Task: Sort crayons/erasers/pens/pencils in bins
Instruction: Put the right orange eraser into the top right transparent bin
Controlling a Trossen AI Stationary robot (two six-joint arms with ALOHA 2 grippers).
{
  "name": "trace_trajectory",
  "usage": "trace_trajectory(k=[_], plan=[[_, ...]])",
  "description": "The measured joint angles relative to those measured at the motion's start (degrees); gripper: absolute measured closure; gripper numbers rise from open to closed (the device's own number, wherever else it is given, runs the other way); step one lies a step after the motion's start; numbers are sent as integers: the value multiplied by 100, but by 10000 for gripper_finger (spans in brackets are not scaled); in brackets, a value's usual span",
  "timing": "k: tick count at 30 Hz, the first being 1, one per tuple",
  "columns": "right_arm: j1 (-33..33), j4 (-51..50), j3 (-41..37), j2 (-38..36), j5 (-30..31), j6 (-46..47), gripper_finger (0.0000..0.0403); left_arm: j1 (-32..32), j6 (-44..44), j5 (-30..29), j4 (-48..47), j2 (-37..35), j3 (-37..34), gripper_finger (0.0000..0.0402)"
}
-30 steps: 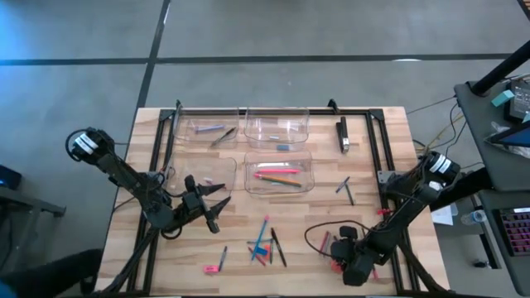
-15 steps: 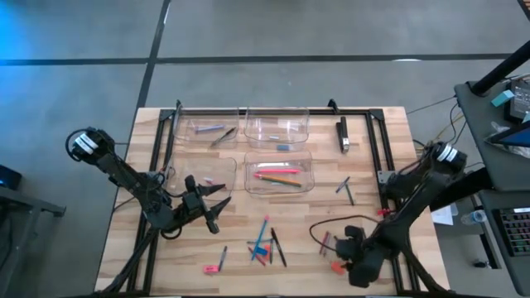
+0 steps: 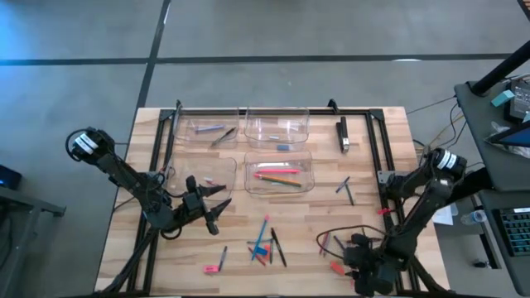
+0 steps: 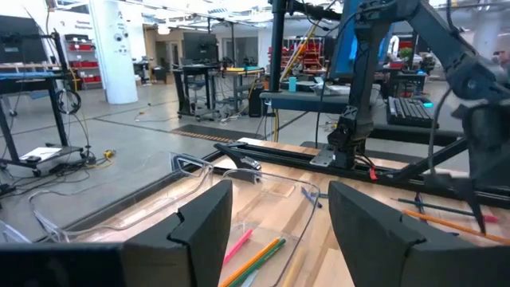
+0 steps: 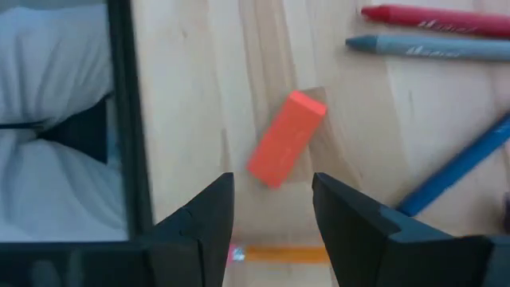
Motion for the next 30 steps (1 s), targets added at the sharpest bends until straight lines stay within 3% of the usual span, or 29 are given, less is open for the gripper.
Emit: trace_trajectory(k=[5, 12, 30], plan=[[-19, -131, 0, 386, -273, 6, 241, 0, -220, 127, -2, 0, -2, 208], [-81, -104, 2, 317, -267, 6, 241, 0, -249, 272, -4, 0, -2, 208], [-223, -101, 2, 253, 330, -194, 241, 0, -249, 440, -3, 0, -2, 208]])
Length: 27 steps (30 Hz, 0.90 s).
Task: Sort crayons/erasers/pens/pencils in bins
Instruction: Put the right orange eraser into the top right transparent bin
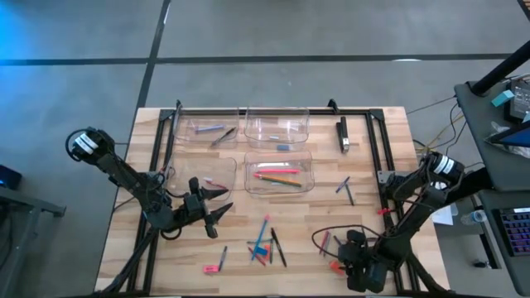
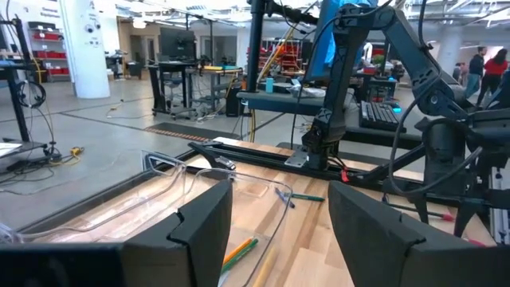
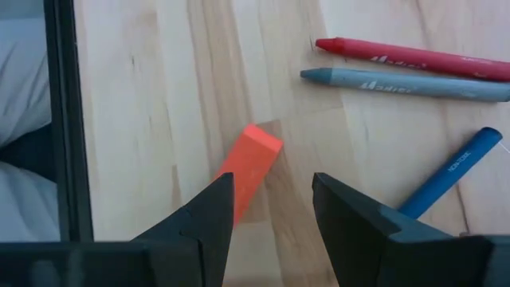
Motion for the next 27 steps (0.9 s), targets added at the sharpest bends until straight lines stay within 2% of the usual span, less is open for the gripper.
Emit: trace_trajectory(k=[7, 27], plan=[[-23, 200, 2, 26, 190, 5, 241, 0, 0, 2, 0, 0, 0, 208], [-22, 614, 50, 627, 191, 71, 241, -2, 2, 14, -2, -2, -7, 208]])
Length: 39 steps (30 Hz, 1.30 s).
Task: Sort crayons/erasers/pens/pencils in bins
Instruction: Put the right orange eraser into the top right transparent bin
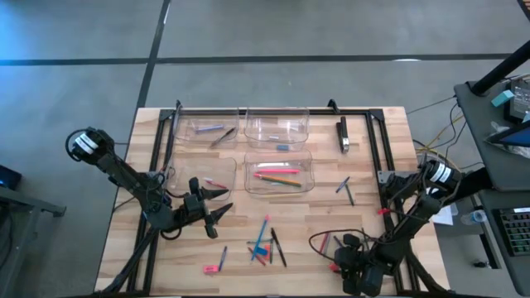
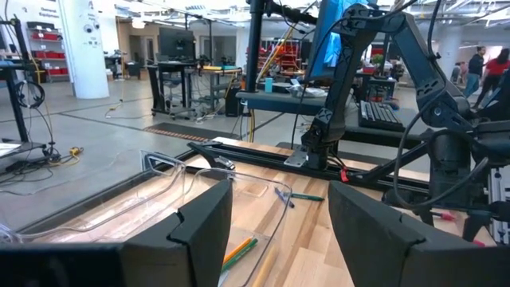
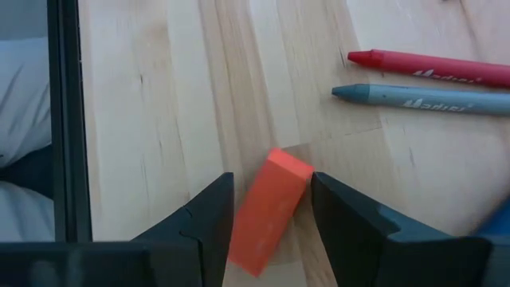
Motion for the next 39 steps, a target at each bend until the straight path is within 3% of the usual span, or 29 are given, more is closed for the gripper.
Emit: trace_trajectory(k=[14, 24, 30, 39], plan=[[-4, -124, 202, 218, -36, -127, 278, 1, -86, -4, -5, 0, 0, 208], [-13, -1373, 830, 225, -193, -421, 280, 0, -149, -14, -118, 0, 0, 208], [-56, -1978, 1197, 225, 18, -563, 280, 0, -151, -14, -131, 0, 0, 208], [-179, -2215, 1585, 210, 215, -1013, 280, 2, -151, -14, -129, 0, 0, 208]])
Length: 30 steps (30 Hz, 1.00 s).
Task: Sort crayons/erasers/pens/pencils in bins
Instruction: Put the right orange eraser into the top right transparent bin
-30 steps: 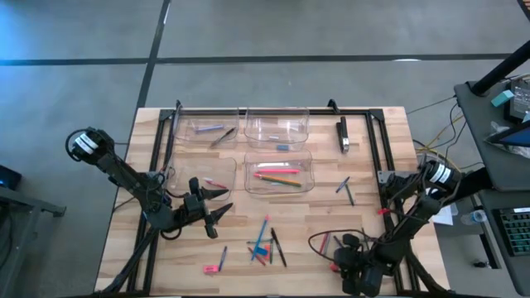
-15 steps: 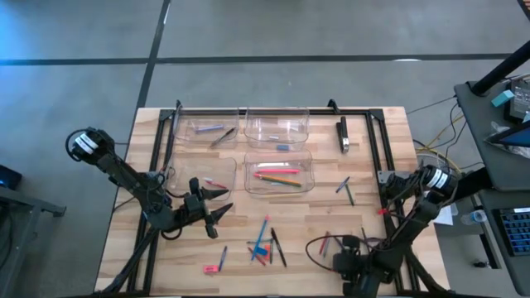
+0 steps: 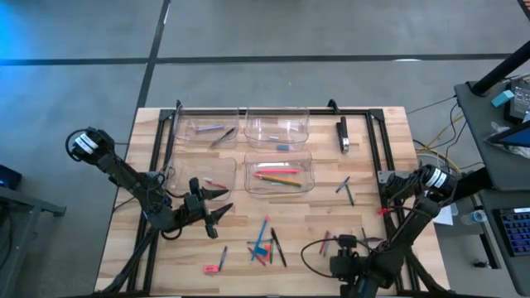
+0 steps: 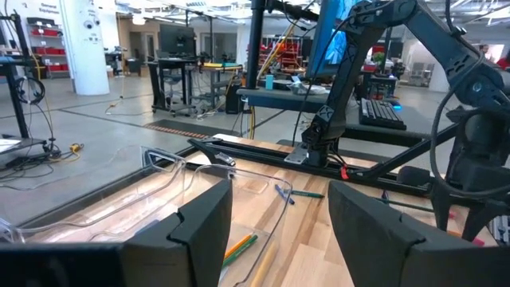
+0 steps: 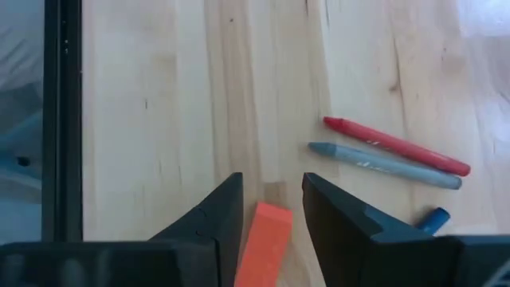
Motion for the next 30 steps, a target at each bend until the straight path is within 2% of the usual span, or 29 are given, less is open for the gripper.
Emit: trace_trajectory(k=[11, 18, 23, 30], plan=[[36, 40, -524, -12, -457, 738, 280, 0, 0, 4, 2, 0, 0, 208], [93, 617, -772, -39, -486, 547, 277, 0, 0, 4, 8, 0, 0, 208], [125, 681, -820, -10, -479, 655, 256, 1, 0, 5, 10, 0, 0, 208], [146, 878, -819, 4, -629, 699, 251, 0, 0, 6, 0, 0, 0, 208]])
